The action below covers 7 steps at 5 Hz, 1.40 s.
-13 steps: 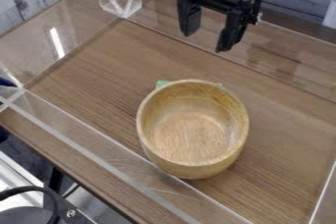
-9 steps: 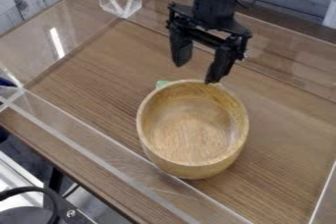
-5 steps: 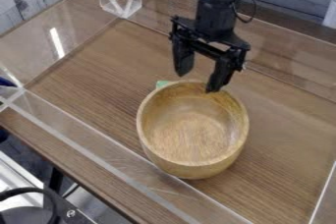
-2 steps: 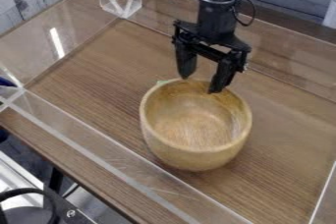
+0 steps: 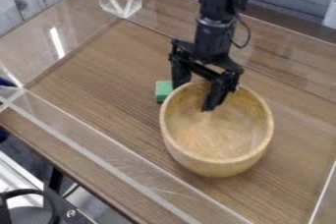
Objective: Put the green block in the brown bowl
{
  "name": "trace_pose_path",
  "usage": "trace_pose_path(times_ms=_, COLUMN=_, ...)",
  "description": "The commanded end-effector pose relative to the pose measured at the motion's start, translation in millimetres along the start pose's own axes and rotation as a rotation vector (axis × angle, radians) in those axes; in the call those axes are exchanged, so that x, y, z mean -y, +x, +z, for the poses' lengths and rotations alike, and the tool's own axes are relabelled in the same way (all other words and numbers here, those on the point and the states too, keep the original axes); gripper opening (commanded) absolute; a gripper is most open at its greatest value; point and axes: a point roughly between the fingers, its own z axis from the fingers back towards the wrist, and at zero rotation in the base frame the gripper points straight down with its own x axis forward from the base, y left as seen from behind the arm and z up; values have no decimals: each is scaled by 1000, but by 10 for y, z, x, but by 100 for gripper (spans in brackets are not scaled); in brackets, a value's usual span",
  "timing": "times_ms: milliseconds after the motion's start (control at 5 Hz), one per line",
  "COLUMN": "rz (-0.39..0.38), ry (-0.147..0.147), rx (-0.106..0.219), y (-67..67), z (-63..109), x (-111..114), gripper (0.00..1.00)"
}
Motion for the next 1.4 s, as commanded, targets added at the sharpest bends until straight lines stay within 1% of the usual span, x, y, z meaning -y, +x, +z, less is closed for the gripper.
trace_pose_path(times_ms=0, rz=4, ry=4, rx=37, y=52, z=11, x=-22, gripper=100)
trace_pose_path(times_ms=800, rz=0, ry=1, rx=6, y=78, z=-243, x=-19, gripper=100)
trace_pose_path(times_ms=1200, rz=-2, ry=-2, rx=-10, y=71, z=-309, x=-21, gripper=100)
